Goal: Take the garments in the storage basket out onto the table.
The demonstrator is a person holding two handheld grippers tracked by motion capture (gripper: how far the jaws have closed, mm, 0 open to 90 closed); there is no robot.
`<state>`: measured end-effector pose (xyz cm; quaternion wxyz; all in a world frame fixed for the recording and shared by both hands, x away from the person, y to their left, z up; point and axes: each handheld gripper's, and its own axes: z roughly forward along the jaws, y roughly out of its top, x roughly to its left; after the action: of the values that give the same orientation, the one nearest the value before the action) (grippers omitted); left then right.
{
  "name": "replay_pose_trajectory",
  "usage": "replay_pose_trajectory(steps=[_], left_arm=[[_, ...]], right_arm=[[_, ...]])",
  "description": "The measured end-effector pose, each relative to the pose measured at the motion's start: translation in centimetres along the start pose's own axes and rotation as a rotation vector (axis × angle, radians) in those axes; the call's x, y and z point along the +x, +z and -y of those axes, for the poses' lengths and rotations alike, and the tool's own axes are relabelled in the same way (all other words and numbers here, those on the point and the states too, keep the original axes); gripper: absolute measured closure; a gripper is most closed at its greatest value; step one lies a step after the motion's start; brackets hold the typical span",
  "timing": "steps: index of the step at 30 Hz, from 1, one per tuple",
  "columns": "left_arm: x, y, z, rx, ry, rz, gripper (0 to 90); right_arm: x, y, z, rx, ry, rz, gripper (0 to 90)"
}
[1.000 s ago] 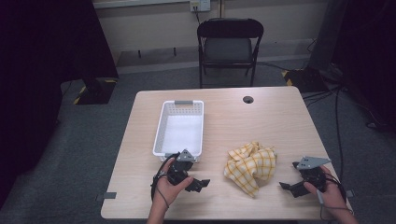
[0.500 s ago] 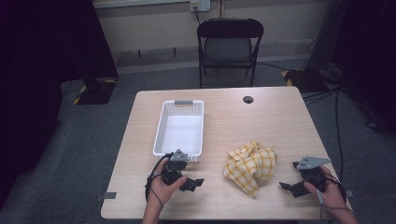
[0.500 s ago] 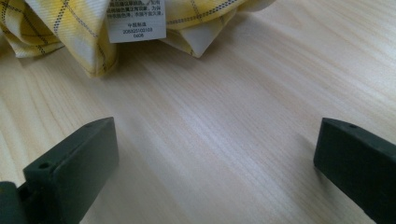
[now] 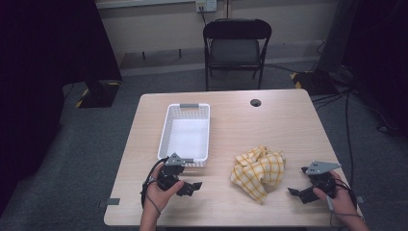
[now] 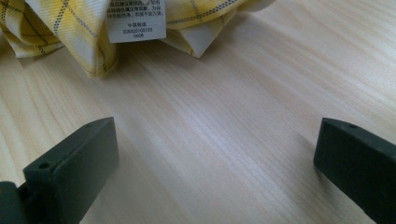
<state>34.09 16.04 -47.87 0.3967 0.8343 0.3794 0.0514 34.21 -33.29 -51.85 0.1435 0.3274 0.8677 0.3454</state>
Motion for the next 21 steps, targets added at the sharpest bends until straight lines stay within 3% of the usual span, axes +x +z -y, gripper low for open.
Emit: replay_pose_trajectory(steps=[21], left_arm=[[1.5, -1.5, 1.1, -0.021, -0.039, -0.034, 4.0]], right_arm=[[0.0, 0.0, 0.0, 0.0, -0.001, 0.0, 0.0]])
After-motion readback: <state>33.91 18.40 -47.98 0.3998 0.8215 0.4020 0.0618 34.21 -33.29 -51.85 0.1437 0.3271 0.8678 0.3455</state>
